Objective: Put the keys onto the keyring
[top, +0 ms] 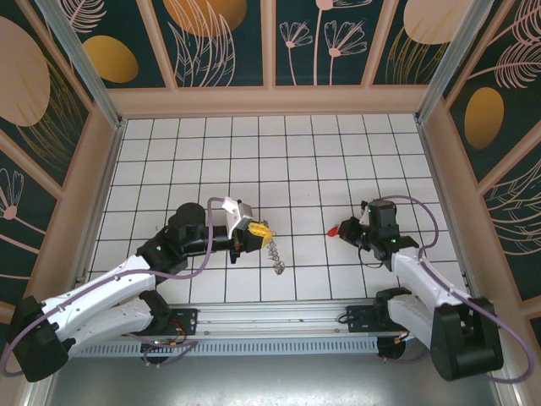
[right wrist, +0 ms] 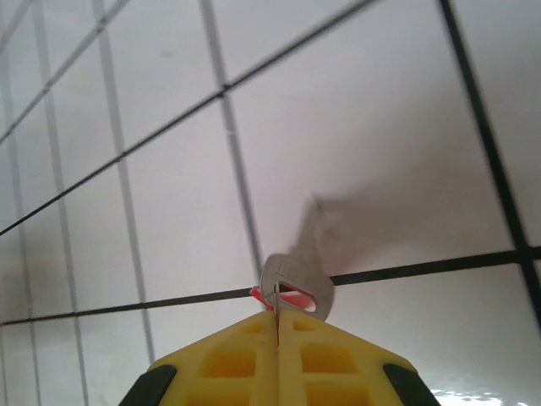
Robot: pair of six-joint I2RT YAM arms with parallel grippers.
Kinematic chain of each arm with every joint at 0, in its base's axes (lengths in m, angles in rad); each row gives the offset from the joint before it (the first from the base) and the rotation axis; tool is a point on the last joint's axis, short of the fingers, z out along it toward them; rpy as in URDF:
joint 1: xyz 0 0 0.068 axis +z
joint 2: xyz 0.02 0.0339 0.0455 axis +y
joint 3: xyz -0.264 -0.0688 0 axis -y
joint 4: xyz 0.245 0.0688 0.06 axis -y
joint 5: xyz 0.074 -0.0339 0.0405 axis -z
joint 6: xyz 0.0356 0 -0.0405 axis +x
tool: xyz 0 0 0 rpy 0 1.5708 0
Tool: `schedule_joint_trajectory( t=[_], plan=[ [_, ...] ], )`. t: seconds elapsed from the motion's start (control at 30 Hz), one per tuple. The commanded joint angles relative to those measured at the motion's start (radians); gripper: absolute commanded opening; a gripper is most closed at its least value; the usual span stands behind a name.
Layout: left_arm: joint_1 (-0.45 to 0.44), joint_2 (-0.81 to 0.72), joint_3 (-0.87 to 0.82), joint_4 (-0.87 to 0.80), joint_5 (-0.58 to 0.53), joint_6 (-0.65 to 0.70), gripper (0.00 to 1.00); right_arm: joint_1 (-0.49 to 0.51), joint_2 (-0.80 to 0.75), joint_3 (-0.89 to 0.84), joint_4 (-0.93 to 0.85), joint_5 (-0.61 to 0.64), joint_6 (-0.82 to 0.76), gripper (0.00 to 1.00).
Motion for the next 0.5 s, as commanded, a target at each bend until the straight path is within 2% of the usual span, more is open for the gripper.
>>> schedule_joint_trajectory(
  t=[0.0, 0.1, 0.23, 0.47],
  plan=[
    [-0.003, -0.002, 0.056, -0.015, 0.021, -0.004, 0.0, 0.077, -0.097, 0.007, 0.061, 0.019, -0.062, 0.0],
    [-0.002, 0.0, 0.097, -0.076, 0.022, 0.019, 0.0, 0.235, -0.189, 0.013, 0.145, 0.06, -0.163, 0.0],
    [-0.004, -0.033, 0.149, -0.157, 0.025, 0.061, 0.0, 0.39, -0.249, 0.048, 0.211, 0.065, -0.339, 0.0],
    [-0.003, -0.139, 0.242, -0.332, 0.005, 0.175, 0.0, 0.525, -0.297, 0.046, 0.449, -0.131, -0.647, 0.0]
  ],
)
